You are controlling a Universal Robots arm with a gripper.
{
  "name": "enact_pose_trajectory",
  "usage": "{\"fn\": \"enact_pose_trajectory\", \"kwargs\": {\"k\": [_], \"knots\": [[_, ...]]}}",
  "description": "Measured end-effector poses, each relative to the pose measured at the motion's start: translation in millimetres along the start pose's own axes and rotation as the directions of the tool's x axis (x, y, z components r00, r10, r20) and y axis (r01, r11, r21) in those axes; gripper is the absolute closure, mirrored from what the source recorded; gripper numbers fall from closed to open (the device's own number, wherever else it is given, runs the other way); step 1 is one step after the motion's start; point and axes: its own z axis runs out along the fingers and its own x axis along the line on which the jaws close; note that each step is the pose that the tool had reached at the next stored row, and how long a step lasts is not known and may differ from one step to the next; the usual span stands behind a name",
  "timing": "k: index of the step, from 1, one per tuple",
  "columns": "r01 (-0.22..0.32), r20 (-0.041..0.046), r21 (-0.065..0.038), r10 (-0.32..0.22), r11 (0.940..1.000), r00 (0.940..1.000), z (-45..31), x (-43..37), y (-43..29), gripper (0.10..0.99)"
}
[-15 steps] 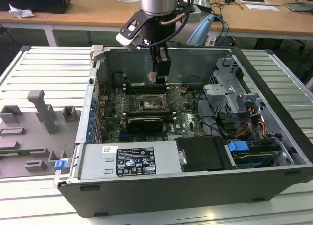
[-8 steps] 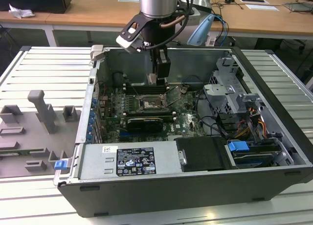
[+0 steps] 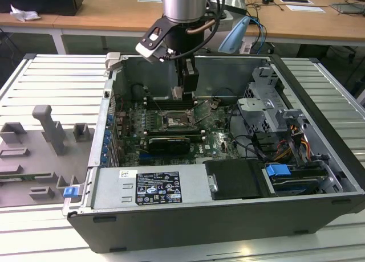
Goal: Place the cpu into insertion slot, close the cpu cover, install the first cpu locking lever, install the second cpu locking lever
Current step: 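Place the cpu into insertion slot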
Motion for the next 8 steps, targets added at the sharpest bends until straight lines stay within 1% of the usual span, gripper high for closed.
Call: {"fn": "enact_pose_trajectory", "kwargs": {"k": [8], "knots": [[0.0,0.0001,0.0,0.0,1.0,1.0,3.2,0.0,-0.3,0.557]]}}
